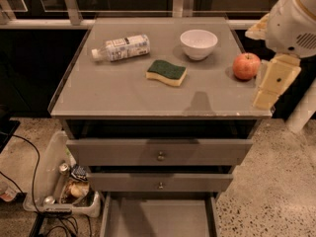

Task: Place sponge into bottom drawer

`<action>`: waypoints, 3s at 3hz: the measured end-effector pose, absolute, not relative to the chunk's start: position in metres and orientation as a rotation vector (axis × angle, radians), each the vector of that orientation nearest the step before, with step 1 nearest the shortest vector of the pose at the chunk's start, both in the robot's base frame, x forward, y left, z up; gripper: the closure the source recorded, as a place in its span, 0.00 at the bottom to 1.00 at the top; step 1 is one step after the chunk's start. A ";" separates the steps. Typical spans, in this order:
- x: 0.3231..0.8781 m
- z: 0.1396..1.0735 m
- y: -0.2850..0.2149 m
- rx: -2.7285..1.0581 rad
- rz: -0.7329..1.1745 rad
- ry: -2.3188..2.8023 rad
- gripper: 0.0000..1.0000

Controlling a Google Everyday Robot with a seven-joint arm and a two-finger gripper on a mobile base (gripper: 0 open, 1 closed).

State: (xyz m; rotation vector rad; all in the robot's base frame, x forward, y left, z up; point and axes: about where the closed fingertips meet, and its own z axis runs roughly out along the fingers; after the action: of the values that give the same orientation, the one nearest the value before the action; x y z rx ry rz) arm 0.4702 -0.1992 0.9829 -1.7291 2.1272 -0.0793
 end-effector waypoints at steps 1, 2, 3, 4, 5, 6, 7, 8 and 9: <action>0.505 0.979 -0.186 -1.729 0.039 2.034 0.00; 0.547 0.967 -0.172 -1.679 0.216 1.936 0.00; 0.547 0.967 -0.172 -1.679 0.216 1.936 0.00; 0.553 0.966 -0.168 -1.652 0.202 1.926 0.00; 0.581 0.950 -0.150 -1.588 0.241 1.894 0.00; 0.614 0.932 -0.127 -1.501 0.372 1.874 0.00; 0.634 0.917 -0.107 -1.433 0.520 1.866 0.00; 0.643 0.898 -0.088 -1.403 0.634 1.886 0.00; 0.647 0.878 -0.077 -1.391 0.678 1.928 0.00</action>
Offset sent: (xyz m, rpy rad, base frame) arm 0.1156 0.0349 -0.0232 0.4149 -0.0084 0.1526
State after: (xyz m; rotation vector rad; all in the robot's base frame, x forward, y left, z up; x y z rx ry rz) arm 0.6472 -0.0769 0.8780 -1.3912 1.9284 0.6776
